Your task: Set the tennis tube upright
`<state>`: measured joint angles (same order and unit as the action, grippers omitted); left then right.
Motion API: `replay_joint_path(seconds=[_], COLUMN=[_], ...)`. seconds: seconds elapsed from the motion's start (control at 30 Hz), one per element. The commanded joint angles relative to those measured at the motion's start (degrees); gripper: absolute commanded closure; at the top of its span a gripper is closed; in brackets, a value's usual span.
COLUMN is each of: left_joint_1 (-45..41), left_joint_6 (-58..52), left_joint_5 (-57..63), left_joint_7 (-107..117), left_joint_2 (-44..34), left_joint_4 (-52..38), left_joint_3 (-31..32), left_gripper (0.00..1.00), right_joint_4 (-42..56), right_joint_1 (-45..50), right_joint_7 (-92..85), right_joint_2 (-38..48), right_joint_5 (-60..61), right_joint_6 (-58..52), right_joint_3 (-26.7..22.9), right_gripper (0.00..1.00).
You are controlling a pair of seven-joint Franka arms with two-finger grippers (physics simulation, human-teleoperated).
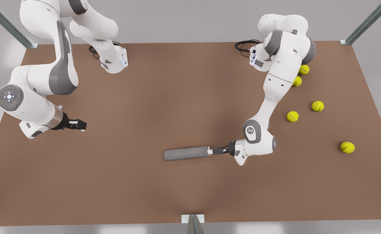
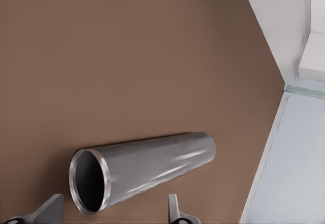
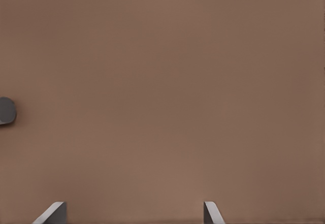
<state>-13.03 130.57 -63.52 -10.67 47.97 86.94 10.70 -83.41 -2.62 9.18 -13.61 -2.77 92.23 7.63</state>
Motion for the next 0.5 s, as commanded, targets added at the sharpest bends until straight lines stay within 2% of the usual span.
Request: replay_joint_path(seconds=[0.0,0.47], left_joint_1=[-0.16,-2.27], left_joint_6=[1.18,3.73], left_joint_5=[-1.52,-9.43], left_joint_7=[-9.28,-12.88], left_joint_2=[-0.16,2.39], left_joint_4=[0.51,-0.19], left_joint_3=[0.02,0.90], left_gripper=[0.00,0.00], right_joint_4=[0.00,1.05], right_joint_1=[0.07,0.51], right_joint_7=[4.00,0.24], right_joint_2=[0.07,0.25], right_joint_5=[0.04,-0.40], right_joint_6=[0.14,-0.83], right_joint_3=[0.02,0.28], right_gripper=[0.00,0.00])
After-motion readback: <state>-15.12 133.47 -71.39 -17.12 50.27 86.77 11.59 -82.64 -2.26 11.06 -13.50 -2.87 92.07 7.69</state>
